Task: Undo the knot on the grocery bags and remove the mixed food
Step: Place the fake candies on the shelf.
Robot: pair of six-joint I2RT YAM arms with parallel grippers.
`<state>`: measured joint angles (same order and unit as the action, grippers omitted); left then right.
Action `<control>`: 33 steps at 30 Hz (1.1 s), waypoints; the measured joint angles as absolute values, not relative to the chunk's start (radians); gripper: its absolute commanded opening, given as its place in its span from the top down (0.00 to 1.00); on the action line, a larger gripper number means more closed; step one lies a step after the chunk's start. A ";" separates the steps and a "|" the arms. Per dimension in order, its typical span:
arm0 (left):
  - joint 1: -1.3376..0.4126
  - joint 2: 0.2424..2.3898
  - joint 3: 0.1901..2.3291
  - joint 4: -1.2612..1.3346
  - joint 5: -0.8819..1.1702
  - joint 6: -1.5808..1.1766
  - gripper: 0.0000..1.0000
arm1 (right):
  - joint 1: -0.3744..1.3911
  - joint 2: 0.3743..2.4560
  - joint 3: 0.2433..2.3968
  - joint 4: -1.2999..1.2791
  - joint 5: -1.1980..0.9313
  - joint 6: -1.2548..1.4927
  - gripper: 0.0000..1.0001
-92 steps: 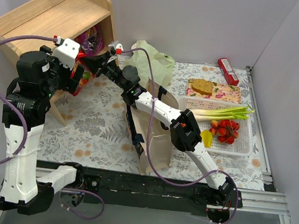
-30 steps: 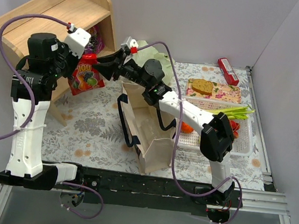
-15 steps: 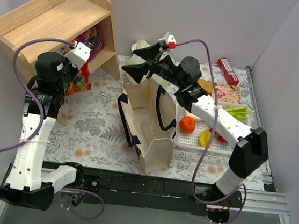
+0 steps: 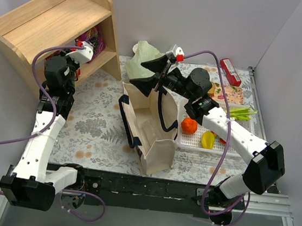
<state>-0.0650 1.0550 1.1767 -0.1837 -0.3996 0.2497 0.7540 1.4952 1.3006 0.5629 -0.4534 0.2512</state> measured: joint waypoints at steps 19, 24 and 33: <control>-0.020 1.076 1.054 -0.020 -0.540 0.409 1.00 | 0.746 1.478 1.239 0.548 -0.455 0.248 0.02; -0.019 1.076 1.054 -0.022 -0.543 0.412 1.00 | 0.746 1.478 1.233 0.548 -0.456 0.252 0.02; -0.021 1.071 1.055 -0.082 -0.529 0.391 0.21 | 0.746 1.478 1.228 0.548 -0.459 0.255 0.02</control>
<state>-0.0208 1.0710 1.0546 -0.0818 -0.5289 0.3908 0.7460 1.4780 1.2282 0.5480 -0.4595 0.2546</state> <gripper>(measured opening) 0.636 0.981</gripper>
